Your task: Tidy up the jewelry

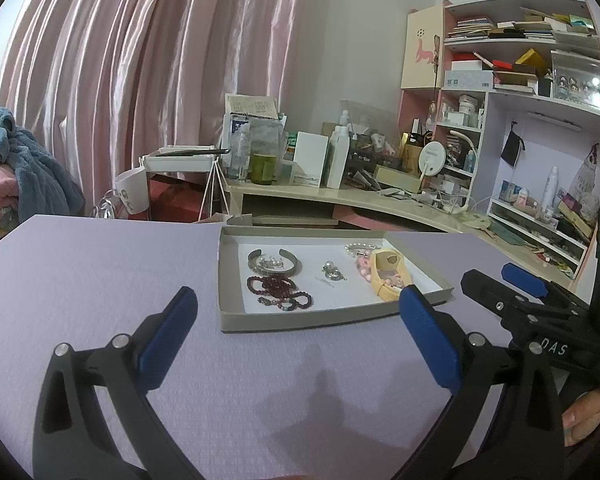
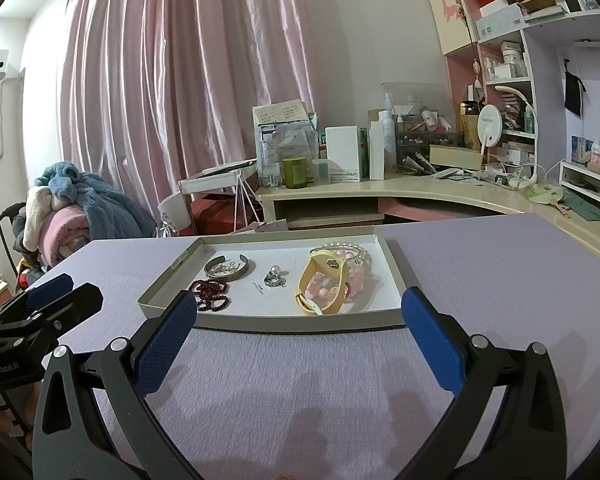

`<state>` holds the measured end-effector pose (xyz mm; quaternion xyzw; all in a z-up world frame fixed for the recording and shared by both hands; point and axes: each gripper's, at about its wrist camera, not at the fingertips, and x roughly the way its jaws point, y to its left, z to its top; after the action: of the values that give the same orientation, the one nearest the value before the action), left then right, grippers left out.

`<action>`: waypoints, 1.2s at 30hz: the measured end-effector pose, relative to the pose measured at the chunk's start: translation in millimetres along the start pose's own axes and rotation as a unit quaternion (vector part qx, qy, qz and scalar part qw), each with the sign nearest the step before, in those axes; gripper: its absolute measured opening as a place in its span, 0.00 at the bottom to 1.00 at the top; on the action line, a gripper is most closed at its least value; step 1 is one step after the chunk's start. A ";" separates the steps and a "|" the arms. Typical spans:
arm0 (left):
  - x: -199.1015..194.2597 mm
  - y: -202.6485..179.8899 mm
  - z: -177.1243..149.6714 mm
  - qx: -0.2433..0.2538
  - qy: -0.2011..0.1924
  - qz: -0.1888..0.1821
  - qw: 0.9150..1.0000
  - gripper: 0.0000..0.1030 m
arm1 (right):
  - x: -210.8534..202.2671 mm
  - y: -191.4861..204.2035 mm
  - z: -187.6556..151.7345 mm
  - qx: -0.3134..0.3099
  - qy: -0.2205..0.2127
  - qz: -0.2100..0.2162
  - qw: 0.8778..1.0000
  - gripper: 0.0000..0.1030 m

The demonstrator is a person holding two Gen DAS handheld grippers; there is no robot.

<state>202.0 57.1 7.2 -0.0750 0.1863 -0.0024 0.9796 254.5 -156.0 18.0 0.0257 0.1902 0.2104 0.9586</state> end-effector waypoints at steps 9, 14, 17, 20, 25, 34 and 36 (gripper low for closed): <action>0.6 0.6 0.5 0.001 0.000 0.000 1.000 0.98 | -1.2 0.1 1.9 0.001 -0.002 0.001 1.000 0.99; 0.7 0.8 0.3 0.000 0.000 0.000 1.000 0.98 | -1.2 -0.3 1.8 0.001 -0.002 0.000 1.000 0.99; 0.7 0.6 0.2 0.000 0.000 0.000 1.000 0.98 | -1.2 0.0 1.5 0.002 -0.001 0.000 1.000 0.99; 0.7 0.4 0.2 0.000 0.000 0.000 1.000 0.98 | -1.3 -0.6 1.6 0.001 -0.002 0.000 1.000 0.99; 0.3 -0.1 -0.1 0.000 0.000 0.000 1.000 0.98 | -1.4 -1.3 1.7 0.001 -0.002 0.001 1.000 0.99; -0.6 -1.4 1.2 0.002 -0.001 -0.002 1.000 0.98 | -2.6 -1.8 2.4 0.002 -0.002 0.001 1.000 0.99; -0.7 -1.5 1.2 0.002 -0.001 -0.002 1.000 0.98 | -2.6 -1.9 2.5 0.002 -0.002 0.001 1.000 0.99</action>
<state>201.9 55.8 8.8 -0.0739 0.1849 -0.0047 0.9800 254.0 -158.7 20.9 0.0278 0.1887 0.2109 0.9587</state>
